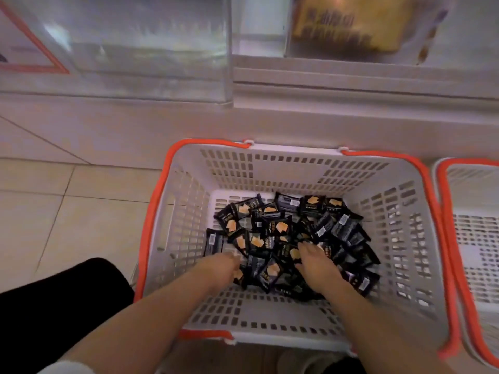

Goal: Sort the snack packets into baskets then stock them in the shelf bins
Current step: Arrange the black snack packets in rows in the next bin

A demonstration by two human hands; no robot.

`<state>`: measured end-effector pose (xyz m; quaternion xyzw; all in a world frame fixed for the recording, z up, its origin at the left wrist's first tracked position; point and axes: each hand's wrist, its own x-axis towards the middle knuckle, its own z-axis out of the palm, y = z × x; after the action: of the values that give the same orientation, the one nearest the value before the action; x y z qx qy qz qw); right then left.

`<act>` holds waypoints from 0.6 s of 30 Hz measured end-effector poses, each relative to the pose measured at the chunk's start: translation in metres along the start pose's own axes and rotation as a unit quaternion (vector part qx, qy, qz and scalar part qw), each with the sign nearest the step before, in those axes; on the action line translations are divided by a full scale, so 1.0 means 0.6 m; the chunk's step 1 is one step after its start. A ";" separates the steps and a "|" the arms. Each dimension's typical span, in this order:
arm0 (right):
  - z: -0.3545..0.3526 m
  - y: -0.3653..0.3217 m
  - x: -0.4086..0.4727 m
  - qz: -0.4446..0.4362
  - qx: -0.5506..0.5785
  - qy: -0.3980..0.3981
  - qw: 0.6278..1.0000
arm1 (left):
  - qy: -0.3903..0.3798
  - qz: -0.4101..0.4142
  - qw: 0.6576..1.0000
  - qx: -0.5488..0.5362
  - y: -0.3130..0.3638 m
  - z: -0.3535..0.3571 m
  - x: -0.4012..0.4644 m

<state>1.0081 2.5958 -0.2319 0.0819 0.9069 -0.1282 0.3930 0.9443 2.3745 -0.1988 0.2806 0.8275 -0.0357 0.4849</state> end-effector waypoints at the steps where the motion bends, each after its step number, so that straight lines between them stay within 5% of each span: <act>1: 0.005 -0.002 0.006 -0.001 -0.034 0.015 0.999 | -0.012 -0.005 1.000 -0.001 -0.002 0.009 0.007; 7: 0.010 -0.017 0.023 -0.024 -0.077 0.025 0.996 | -0.020 -0.008 0.999 0.046 -0.017 0.045 0.042; 12: -0.027 -0.007 0.002 0.008 0.230 0.062 0.971 | 0.007 -0.004 0.996 0.086 -0.010 0.071 0.073; 18: -0.045 -0.003 -0.024 0.072 0.526 -0.008 0.848 | -0.004 0.015 0.997 0.072 -0.014 0.064 0.091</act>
<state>0.9987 2.6012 -0.2032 0.3401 0.6923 -0.5579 0.3063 0.9498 2.3778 -0.2657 0.3272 0.8165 -0.0890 0.4673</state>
